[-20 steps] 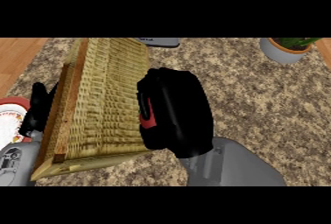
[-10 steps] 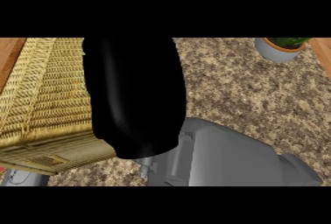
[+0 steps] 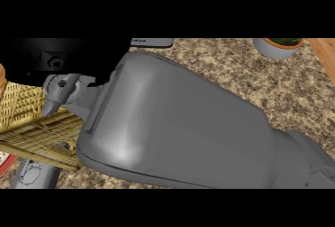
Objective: Pick the tomato from the placemat and place it in the basket
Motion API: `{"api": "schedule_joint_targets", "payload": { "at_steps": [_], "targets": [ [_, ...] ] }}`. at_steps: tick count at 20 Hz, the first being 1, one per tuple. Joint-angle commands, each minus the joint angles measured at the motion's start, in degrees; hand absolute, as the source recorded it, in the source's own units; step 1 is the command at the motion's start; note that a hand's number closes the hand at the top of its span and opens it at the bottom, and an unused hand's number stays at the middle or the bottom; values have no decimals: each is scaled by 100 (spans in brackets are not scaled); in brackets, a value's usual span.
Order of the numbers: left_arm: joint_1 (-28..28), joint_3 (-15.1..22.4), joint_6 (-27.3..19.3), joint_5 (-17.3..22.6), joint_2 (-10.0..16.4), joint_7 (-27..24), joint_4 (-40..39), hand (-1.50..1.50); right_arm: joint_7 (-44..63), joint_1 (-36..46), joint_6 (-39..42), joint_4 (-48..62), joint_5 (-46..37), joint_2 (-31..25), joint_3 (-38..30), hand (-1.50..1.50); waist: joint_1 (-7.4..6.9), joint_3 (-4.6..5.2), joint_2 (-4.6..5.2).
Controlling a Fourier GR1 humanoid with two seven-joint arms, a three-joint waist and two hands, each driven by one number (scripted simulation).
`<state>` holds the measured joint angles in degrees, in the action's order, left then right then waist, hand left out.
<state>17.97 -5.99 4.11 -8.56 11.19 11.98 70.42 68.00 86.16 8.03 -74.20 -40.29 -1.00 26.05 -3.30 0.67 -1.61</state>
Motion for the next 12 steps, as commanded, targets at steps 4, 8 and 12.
{"api": "schedule_joint_targets", "payload": {
  "at_steps": [4, 8, 12],
  "targets": [
    [-17, -11, -86, 17, -41, -82, 270, 0, 1284, 1191, 792, 1229, 380, 95, -352, 150, 113, -43, 90],
    [-233, 173, -186, -96, -198, 6, 544, 0, 1012, 1398, 653, 1519, 805, 95, -340, 150, 132, -54, 119],
    [-207, 7, -187, -29, -116, -145, 347, 0, 614, 1205, 495, 1655, 848, 96, -412, 150, 264, -60, 143]
  ]
}}
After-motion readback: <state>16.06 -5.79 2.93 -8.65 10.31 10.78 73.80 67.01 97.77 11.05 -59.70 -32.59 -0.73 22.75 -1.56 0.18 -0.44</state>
